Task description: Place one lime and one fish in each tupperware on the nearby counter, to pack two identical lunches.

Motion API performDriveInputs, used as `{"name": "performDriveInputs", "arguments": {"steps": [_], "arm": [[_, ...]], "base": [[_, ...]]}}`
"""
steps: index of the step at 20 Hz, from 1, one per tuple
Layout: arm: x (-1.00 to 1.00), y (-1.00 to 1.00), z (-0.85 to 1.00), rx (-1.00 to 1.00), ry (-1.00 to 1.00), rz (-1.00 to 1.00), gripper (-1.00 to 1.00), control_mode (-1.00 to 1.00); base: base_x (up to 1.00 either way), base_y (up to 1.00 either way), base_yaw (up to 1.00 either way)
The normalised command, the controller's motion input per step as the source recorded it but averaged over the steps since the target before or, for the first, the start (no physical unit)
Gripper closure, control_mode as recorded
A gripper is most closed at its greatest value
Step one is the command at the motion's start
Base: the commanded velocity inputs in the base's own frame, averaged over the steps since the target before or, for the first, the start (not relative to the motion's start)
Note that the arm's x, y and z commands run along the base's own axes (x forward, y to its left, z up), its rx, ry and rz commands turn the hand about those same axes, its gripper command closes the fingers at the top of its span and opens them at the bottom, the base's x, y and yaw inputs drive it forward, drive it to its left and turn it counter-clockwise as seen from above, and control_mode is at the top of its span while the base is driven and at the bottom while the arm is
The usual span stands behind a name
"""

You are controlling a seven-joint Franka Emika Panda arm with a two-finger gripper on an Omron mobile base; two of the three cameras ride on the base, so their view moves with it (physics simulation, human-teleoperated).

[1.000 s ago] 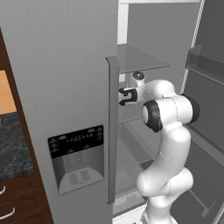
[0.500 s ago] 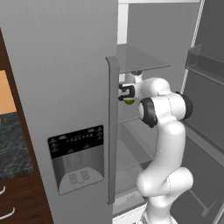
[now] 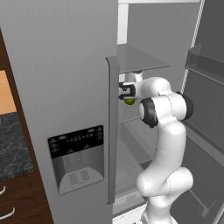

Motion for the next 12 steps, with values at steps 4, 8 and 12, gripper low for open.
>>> {"name": "performDriveInputs", "arguments": {"steps": [4, 8, 12], "arm": [[-0.42, -0.09, -0.13, 0.00, 0.01, 0.00, -1.00, -1.00], [-0.10, -0.08, -0.02, 0.00, 0.00, 0.00, -1.00, -1.00], [0.13, 0.00, 0.00, 0.00, 0.00, 0.00, 1.00, -1.00]], "base": [[0.00, 0.00, 0.00], [0.00, 0.00, 0.00], [0.00, 0.00, 0.00]]}}
